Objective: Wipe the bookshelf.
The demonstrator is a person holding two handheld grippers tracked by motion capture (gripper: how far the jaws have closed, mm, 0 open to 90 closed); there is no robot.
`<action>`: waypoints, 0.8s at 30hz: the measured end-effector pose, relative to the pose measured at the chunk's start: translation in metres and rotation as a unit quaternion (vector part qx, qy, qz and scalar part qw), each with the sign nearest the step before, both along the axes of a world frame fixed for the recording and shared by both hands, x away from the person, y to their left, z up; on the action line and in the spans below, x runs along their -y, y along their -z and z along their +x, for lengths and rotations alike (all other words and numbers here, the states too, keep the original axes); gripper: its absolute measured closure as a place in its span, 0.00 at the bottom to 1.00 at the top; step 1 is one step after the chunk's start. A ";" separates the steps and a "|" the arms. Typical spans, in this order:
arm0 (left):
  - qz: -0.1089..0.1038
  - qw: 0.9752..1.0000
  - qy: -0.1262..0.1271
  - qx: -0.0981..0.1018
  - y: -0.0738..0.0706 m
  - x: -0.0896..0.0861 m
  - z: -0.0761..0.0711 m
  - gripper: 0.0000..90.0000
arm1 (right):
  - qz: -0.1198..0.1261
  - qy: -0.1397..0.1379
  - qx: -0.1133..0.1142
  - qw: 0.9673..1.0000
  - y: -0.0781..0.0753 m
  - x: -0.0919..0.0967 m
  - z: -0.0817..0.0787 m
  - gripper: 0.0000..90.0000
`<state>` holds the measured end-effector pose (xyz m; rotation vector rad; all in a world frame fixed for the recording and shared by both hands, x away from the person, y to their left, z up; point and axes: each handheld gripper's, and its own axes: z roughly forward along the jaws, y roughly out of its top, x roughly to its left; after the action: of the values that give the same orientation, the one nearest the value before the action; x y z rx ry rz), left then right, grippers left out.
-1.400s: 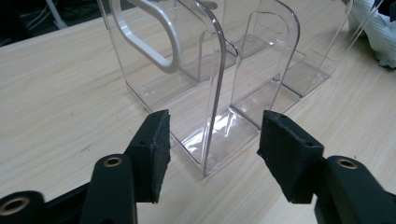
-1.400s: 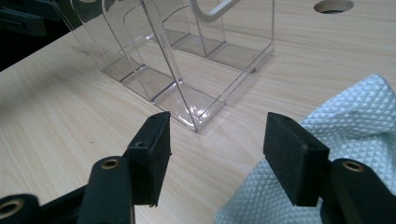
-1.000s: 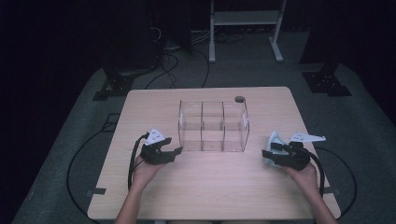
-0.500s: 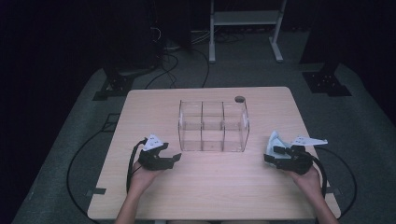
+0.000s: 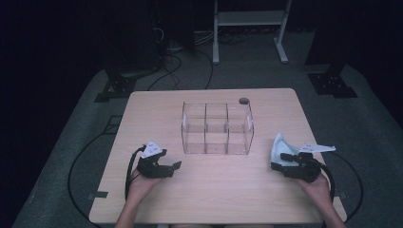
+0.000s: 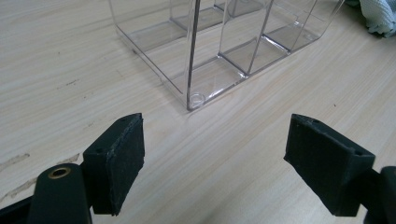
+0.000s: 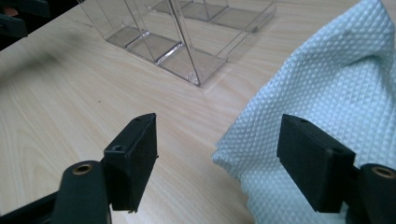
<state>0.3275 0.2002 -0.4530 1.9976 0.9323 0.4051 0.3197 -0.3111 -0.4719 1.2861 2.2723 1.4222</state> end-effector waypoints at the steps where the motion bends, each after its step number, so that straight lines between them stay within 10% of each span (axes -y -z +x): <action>1: -0.003 1.000 0.000 -0.001 0.000 0.000 -0.001 0.21 | 0.000 0.000 0.001 1.000 0.000 0.001 -0.001 0.31; 24: -0.001 1.000 -0.010 -0.005 0.008 -0.012 -0.022 0.12 | -0.006 0.008 0.000 1.000 0.011 0.016 -0.019 0.30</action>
<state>0.3058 0.2122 -0.4610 1.9925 0.9589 0.4061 0.3010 -0.3271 -0.4826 1.2974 2.2634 1.4001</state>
